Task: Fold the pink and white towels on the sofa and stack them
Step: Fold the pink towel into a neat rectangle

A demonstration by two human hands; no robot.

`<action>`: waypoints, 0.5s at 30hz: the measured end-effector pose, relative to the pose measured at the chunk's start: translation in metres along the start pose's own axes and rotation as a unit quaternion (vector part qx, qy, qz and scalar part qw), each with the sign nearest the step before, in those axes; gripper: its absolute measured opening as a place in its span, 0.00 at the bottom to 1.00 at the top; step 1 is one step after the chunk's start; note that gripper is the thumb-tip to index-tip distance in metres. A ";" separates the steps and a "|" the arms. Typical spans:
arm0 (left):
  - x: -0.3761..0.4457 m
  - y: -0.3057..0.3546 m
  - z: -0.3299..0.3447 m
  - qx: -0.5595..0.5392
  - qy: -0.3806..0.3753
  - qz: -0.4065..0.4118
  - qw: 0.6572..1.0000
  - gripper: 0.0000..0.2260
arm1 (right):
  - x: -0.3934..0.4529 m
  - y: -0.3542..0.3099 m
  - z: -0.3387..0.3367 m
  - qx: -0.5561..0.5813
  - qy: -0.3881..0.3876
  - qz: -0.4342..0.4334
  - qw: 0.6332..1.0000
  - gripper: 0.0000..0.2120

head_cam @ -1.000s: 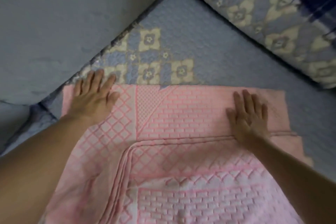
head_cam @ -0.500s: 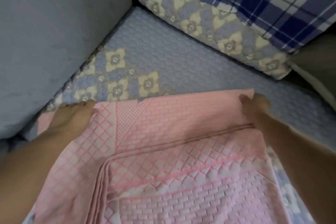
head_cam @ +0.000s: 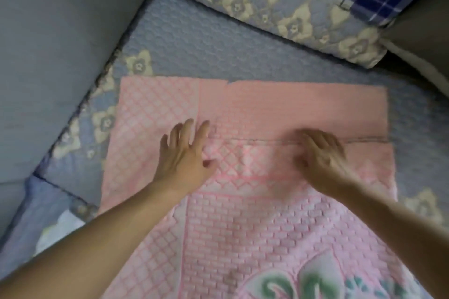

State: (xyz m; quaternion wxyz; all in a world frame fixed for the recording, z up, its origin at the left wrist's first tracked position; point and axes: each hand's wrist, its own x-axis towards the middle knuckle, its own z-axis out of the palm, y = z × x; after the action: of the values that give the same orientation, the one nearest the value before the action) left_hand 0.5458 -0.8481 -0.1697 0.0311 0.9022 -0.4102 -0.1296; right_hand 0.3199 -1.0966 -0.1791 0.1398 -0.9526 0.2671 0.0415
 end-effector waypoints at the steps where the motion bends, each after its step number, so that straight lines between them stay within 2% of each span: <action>1: -0.026 -0.007 0.005 0.027 -0.043 -0.019 0.999 0.42 | -0.009 -0.007 0.008 -0.008 -0.016 -0.025 1.000 0.29; 4: -0.071 -0.041 0.007 0.077 -0.106 -0.103 0.986 0.42 | -0.013 -0.006 0.014 -0.040 -0.051 0.012 0.998 0.32; 7: -0.067 -0.076 -0.005 0.122 -0.131 -0.108 0.978 0.28 | 0.006 0.006 -0.003 -0.089 -0.110 0.049 0.989 0.30; 12: -0.015 -0.120 -0.051 0.062 -0.179 -0.147 0.971 0.07 | 0.014 0.036 -0.041 -0.222 -0.234 0.133 0.937 0.22; 14: 0.004 -0.126 -0.065 0.045 -0.242 -0.146 0.958 0.03 | 0.011 0.044 -0.050 -0.234 -0.241 0.164 0.928 0.21; 15: 0.012 -0.127 -0.070 0.032 -0.274 -0.146 0.950 0.04 | 0.008 0.044 -0.056 -0.220 -0.224 0.182 0.932 0.19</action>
State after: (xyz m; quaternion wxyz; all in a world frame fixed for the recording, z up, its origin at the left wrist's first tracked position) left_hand 0.6645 -0.7766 -0.1251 -0.1307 0.8827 -0.2705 -0.3614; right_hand 0.3044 -1.1528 -0.1370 -0.0267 -0.8608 0.3817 0.3357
